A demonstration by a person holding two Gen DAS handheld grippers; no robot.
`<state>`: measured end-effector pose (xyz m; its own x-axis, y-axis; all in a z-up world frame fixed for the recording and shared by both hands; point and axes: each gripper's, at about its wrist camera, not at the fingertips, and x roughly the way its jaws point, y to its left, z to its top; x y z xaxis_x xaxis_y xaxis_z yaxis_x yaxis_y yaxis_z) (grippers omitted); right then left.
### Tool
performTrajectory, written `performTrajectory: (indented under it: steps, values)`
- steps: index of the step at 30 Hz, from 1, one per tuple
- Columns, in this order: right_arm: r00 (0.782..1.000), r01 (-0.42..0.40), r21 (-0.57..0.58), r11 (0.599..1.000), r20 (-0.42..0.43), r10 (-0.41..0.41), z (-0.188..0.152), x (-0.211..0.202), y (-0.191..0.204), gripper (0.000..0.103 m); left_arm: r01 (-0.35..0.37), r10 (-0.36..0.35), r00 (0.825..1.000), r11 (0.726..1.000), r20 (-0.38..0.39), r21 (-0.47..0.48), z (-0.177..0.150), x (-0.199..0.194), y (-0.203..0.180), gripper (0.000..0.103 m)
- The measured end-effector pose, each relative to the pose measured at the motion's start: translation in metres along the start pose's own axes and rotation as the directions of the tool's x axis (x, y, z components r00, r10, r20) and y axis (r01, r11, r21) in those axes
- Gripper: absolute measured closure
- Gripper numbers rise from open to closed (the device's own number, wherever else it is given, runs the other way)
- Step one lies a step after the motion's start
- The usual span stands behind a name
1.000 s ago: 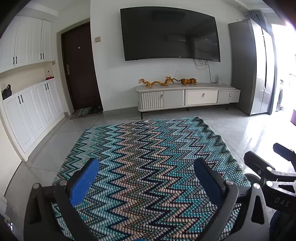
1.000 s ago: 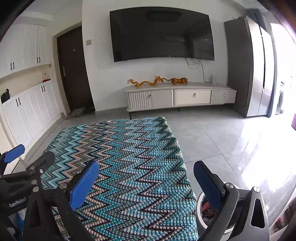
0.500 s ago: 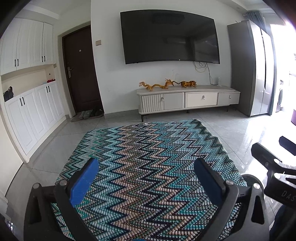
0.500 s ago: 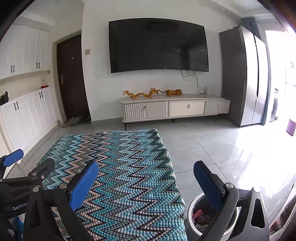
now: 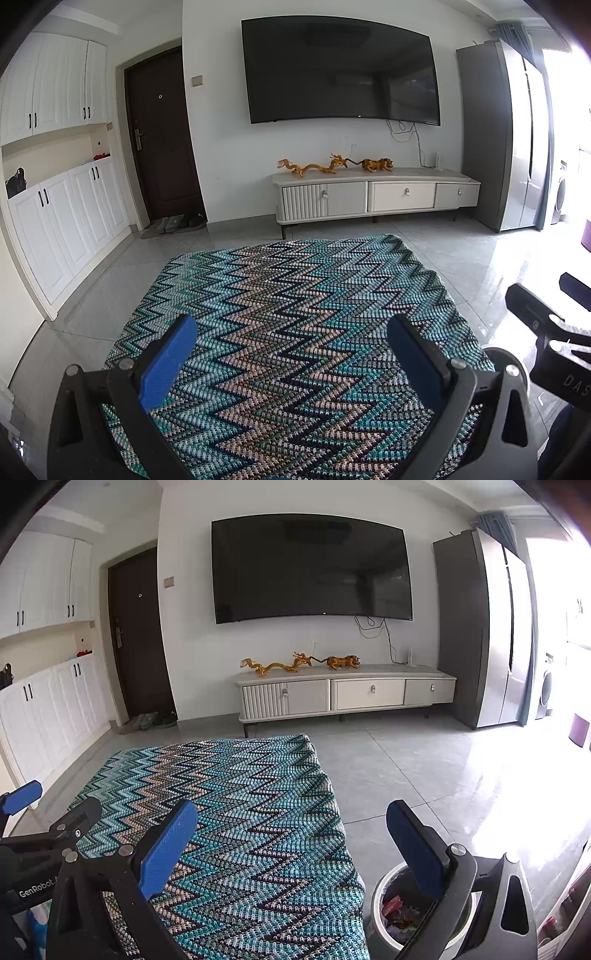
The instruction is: Collect trash
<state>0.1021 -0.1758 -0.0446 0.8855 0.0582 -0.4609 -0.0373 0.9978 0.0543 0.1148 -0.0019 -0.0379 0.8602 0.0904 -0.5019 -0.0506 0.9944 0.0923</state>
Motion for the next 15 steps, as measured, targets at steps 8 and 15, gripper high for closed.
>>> performTrajectory:
  steps: [8, 15]
  values:
    - [1.000, 0.017, -0.004, 1.000, 0.007, -0.017, -0.0020, -0.0037, -0.0014, 0.000, 0.017, -0.017, 1.000, 1.000, 0.003, 0.006, -0.0013, -0.0002, -0.0052, 0.000]
    - [0.999, 0.041, -0.014, 0.999, 0.000, -0.041, -0.0050, -0.0065, -0.0028, 0.000, 0.030, -0.030, 1.000, 1.000, 0.001, 0.007, -0.0028, -0.0011, -0.0066, 0.000]
